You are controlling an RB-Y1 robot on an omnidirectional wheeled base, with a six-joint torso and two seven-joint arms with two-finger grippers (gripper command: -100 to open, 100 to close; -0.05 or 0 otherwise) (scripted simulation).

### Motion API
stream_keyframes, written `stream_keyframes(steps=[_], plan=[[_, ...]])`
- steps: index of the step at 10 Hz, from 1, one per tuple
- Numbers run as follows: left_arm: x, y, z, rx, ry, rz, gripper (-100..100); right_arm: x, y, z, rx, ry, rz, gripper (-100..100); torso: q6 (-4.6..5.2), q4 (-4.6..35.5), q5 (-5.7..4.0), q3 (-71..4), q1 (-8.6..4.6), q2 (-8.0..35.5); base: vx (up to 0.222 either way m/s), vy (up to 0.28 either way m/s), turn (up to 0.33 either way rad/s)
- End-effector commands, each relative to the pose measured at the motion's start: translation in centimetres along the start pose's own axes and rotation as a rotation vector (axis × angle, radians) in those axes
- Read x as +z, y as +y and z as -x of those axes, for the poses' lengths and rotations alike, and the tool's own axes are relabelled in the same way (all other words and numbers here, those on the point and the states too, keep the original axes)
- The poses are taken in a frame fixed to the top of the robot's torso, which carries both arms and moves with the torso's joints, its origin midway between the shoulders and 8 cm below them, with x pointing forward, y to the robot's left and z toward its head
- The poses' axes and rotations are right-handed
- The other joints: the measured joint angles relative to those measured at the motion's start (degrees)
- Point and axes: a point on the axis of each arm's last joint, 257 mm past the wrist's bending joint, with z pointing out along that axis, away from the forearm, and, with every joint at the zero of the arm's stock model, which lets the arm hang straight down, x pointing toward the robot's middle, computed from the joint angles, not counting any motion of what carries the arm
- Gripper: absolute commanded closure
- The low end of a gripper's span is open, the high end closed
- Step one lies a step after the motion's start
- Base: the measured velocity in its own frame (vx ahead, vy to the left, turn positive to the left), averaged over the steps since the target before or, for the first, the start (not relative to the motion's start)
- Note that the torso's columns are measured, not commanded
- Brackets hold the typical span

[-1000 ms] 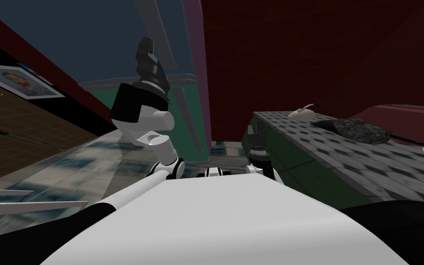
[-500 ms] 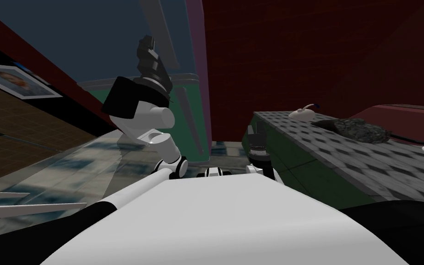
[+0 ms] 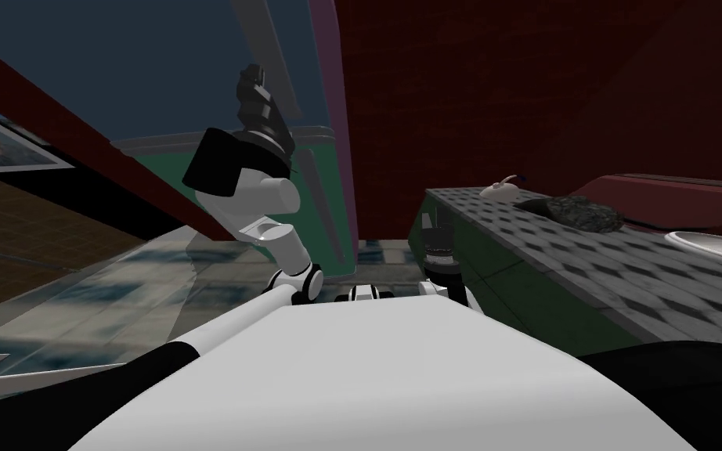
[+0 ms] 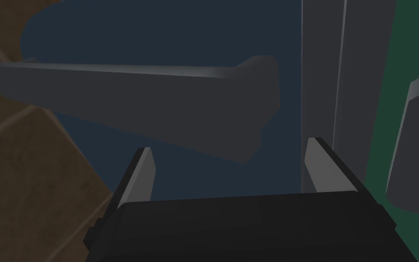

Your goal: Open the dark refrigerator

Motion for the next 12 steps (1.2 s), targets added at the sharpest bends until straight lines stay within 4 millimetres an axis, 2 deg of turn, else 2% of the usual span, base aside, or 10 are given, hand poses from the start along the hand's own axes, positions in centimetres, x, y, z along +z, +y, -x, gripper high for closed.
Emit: stream_keyframes(steps=[1, 7, 8, 9, 12], plan=[[1.4, 0.5, 1.5, 0.03, -0.045, 0.006, -100, 0.0, 0.0, 0.0, 0.0, 0.0, 0.0, 0, -0.03, 0.0, 0.0, -0.02, -0.06, -0.04, -0.08, 0.045, -0.232], [4.6, 1.7, 5.4, 0.112, -0.158, 0.024, -100, 0.0, 0.0, 0.0, 0.0, 0.0, 0.0, 0, -0.06, 0.03, 0.01, 0.04, -0.03, 0.03, -0.08, 0.052, -0.24], [4.4, 1.7, 5.1, 0.103, -0.146, 0.023, -100, 0.0, 0.0, 0.0, 0.0, 0.0, 0.0, 0, -0.05, 0.03, 0.01, -0.01, -0.02, 0.0, -0.039, 0.018, -0.042], [3.6, 1.3, 4.1, 0.085, -0.121, 0.017, 100, 0.0, 0.0, 0.0, 0.0, 0.0, 0.0, 0, -0.09, -0.01, 0.0, -0.07, -0.06, -0.13, 0.046, -0.021, 0.338], [2.0, 0.7, 2.2, 0.044, -0.065, 0.008, 100, 0.0, 0.0, 0.0, 0.0, 0.0, 0.0, 0, -0.02, 0.02, -0.06, -0.05, -0.16, -0.08, 0.099, -0.059, 0.281]])
